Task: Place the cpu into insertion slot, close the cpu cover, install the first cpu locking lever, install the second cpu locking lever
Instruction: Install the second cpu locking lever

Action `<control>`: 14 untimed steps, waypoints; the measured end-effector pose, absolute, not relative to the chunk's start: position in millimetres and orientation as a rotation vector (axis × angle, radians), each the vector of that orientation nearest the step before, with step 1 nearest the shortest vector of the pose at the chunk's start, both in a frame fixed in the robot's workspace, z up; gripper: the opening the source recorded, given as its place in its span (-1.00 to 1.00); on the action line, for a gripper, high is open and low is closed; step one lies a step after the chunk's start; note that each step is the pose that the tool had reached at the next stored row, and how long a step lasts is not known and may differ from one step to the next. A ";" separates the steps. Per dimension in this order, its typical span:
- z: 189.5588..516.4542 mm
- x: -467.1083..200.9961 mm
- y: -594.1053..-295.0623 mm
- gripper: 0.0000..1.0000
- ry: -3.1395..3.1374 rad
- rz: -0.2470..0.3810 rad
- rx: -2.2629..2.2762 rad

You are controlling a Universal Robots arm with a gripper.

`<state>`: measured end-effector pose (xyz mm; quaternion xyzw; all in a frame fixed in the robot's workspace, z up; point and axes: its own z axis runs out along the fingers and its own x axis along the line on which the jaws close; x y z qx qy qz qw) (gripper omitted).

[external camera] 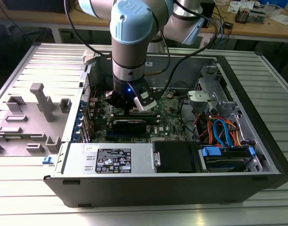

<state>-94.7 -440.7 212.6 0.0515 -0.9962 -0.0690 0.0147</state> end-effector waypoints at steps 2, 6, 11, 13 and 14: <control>212.2 -94.8 -440.7 -0.79 -3.100 -0.216 0.160; 211.0 -95.0 -440.7 -0.79 -3.100 -0.221 0.160; 210.1 -95.2 -440.7 -0.79 -3.100 -0.224 0.160; 209.7 -95.2 -440.7 -0.79 -3.100 -0.226 0.160; 209.5 -95.3 -440.7 -0.79 -3.100 -0.227 0.160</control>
